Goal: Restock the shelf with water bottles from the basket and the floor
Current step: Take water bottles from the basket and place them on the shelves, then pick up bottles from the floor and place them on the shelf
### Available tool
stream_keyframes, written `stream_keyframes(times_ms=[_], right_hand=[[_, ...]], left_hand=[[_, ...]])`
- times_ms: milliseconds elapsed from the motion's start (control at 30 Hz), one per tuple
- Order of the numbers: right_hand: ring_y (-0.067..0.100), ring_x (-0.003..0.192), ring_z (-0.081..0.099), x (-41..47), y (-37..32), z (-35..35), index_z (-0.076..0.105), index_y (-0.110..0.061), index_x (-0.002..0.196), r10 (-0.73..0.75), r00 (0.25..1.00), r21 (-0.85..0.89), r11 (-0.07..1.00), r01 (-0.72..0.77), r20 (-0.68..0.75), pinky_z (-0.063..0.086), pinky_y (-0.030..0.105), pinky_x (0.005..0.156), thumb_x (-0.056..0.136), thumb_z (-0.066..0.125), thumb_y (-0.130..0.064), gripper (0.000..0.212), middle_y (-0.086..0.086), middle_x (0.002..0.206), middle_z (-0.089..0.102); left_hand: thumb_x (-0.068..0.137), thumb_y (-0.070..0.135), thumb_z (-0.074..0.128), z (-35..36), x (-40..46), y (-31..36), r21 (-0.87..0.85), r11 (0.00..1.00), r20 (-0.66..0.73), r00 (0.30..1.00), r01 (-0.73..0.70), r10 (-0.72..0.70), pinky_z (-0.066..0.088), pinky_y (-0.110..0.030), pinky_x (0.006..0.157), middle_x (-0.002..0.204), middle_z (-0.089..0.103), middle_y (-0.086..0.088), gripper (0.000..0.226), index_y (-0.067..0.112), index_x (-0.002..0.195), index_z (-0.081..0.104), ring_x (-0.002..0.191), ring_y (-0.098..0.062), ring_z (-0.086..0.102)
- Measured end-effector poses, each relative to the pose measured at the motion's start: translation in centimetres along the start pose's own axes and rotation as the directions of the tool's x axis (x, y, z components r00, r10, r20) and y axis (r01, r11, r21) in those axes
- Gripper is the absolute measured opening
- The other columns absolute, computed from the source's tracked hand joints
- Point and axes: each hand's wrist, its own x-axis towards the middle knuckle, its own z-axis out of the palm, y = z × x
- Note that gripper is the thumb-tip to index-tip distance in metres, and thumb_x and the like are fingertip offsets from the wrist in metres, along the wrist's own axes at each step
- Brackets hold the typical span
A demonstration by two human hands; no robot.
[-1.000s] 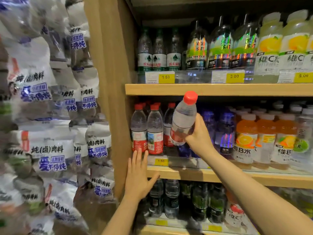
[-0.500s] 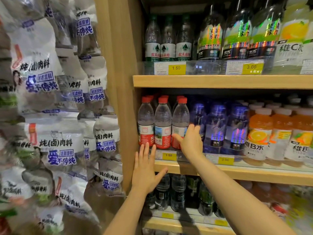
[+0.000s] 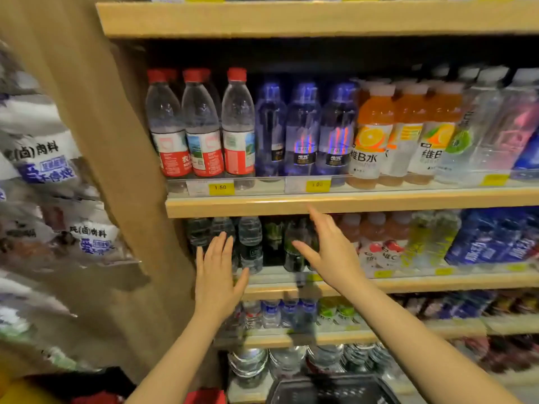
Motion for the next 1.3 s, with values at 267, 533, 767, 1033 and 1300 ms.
stream_keyframes(times_ms=[267, 533, 767, 1033, 1300], right_hand=[[0.018, 0.124, 0.046, -13.4, 19.3, 2.3, 0.021, -0.027, 0.145, 0.227, 0.863, -0.127, 0.974, -0.19, 0.451, 0.047, 0.032, 0.088, 0.089, 0.046, -0.052, 0.066, -0.002, 0.142, 0.04], [0.023, 0.132, 0.039, -25.7, 35.1, 3.6, 0.022, -0.023, 0.146, 0.508, 0.539, -0.235, 0.837, -0.495, 0.672, 0.034, 0.035, 0.105, 0.089, 0.053, -0.043, 0.067, 0.005, 0.147, 0.037], [0.031, 0.121, 0.047, -35.2, 45.0, 14.8, 0.009, -0.03, 0.147, 0.622, 0.398, -0.39, 0.757, -0.524, 0.674, 0.042, 0.039, 0.098, 0.084, 0.056, -0.049, 0.081, 0.015, 0.137, 0.04], [0.045, 0.122, 0.044, -42.0, 50.6, 29.0, 0.002, -0.037, 0.147, 0.644, 0.478, -0.35, 0.746, -0.567, 0.598, 0.041, 0.05, 0.1, 0.079, 0.071, -0.03, 0.097, 0.023, 0.147, 0.021], [0.046, 0.086, 0.057, -41.4, 51.7, 29.6, 0.004, -0.036, 0.147, 0.612, 0.574, -0.317, 0.783, -0.534, 0.545, 0.044, 0.043, 0.077, 0.084, 0.066, -0.024, 0.088, 0.028, 0.11, 0.043]], left_hand=[[0.083, 0.045, 0.035, 11.0, -13.4, 7.6, 0.003, 0.952, 0.367, 0.885, 0.307, -0.287, 0.048, -0.045, 0.089, 0.122, 0.057, -0.021, 0.064, 0.0, 0.124, 0.054, 0.107, -0.039, 0.057], [0.089, 0.035, 0.053, 18.2, -28.1, 13.9, 0.197, 0.777, 0.604, 0.55, 0.598, -0.577, 0.044, -0.042, 0.093, 0.137, 0.045, -0.015, 0.061, 0.012, 0.143, 0.035, 0.118, -0.035, 0.047], [0.087, 0.035, 0.06, 28.9, -38.8, 11.3, 0.389, 0.559, 0.661, 0.201, 0.732, -0.723, 0.044, -0.047, 0.095, 0.141, 0.034, -0.017, 0.081, 0.03, 0.149, 0.009, 0.124, -0.037, 0.042], [0.081, 0.028, 0.071, 41.2, -45.5, 6.6, 0.432, 0.544, 0.598, 0.223, 0.719, -0.77, 0.043, -0.053, 0.092, 0.151, 0.01, -0.025, 0.101, 0.047, 0.144, -0.006, 0.12, -0.051, 0.043], [0.081, 0.009, 0.069, 40.9, -47.5, 6.1, 0.39, 0.59, 0.555, 0.331, 0.707, -0.763, 0.044, -0.042, 0.062, 0.129, 0.03, -0.026, 0.1, 0.043, 0.147, 0.001, 0.072, -0.048, 0.059]])
